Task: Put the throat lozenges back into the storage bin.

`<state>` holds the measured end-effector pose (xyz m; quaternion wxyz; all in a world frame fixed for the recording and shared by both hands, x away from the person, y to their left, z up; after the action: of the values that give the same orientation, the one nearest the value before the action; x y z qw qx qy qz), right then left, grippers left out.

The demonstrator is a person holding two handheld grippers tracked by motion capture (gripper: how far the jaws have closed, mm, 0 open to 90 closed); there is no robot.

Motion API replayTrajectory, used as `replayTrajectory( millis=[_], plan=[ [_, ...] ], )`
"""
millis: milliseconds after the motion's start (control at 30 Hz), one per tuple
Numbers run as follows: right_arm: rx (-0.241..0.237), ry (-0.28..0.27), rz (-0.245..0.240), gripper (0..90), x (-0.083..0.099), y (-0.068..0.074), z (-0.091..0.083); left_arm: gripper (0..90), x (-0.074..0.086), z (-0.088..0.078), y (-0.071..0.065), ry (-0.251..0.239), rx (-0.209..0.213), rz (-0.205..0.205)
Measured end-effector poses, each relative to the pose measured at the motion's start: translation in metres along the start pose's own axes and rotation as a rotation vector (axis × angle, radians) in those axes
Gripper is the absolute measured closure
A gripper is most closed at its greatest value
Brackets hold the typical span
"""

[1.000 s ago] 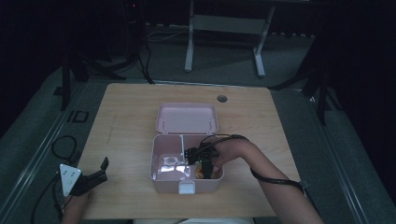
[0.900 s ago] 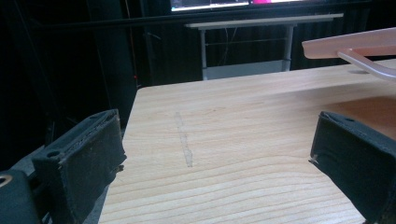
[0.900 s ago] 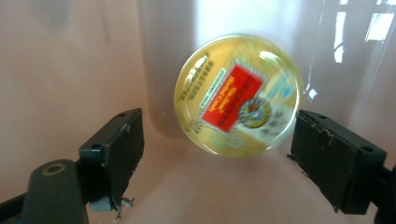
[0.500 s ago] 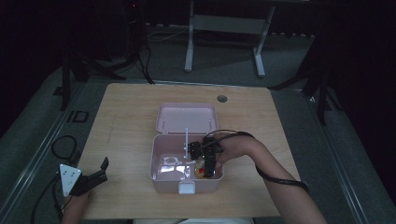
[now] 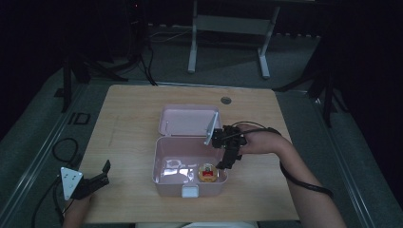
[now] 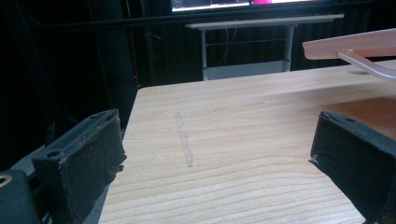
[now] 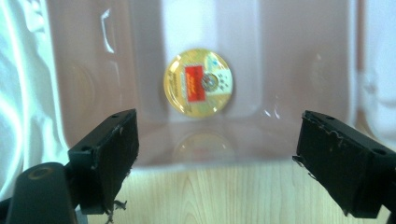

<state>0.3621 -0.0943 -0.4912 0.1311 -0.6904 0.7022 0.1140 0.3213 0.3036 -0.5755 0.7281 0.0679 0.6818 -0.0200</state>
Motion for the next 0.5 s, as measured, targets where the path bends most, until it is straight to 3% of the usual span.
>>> replayTrajectory(
  millis=[267, 500],
  plan=[
    [0.034, -0.034, 0.078, 12.8, 0.035, -0.011, -0.009, 3.2, 0.000, 0.000, 0.000, 0.000, 0.000, 0.002],
    [0.044, -0.067, 0.144, 12.6, 0.068, -0.015, 0.004, 3.1, 0.000, 0.000, 0.000, 0.001, 0.000, 0.000]
  ],
)
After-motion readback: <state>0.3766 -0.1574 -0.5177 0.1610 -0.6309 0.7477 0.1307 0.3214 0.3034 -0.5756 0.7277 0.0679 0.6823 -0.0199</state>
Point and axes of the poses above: each handheld gripper's, and its own axes: z roughly forward along the jaws, x roughly out of its underside, y roughly to its left, the point moved 10 cm from there along z, roughly forward along the jaws, and after that the axes turned 9 degrees about -y, right-handed, at the moved point
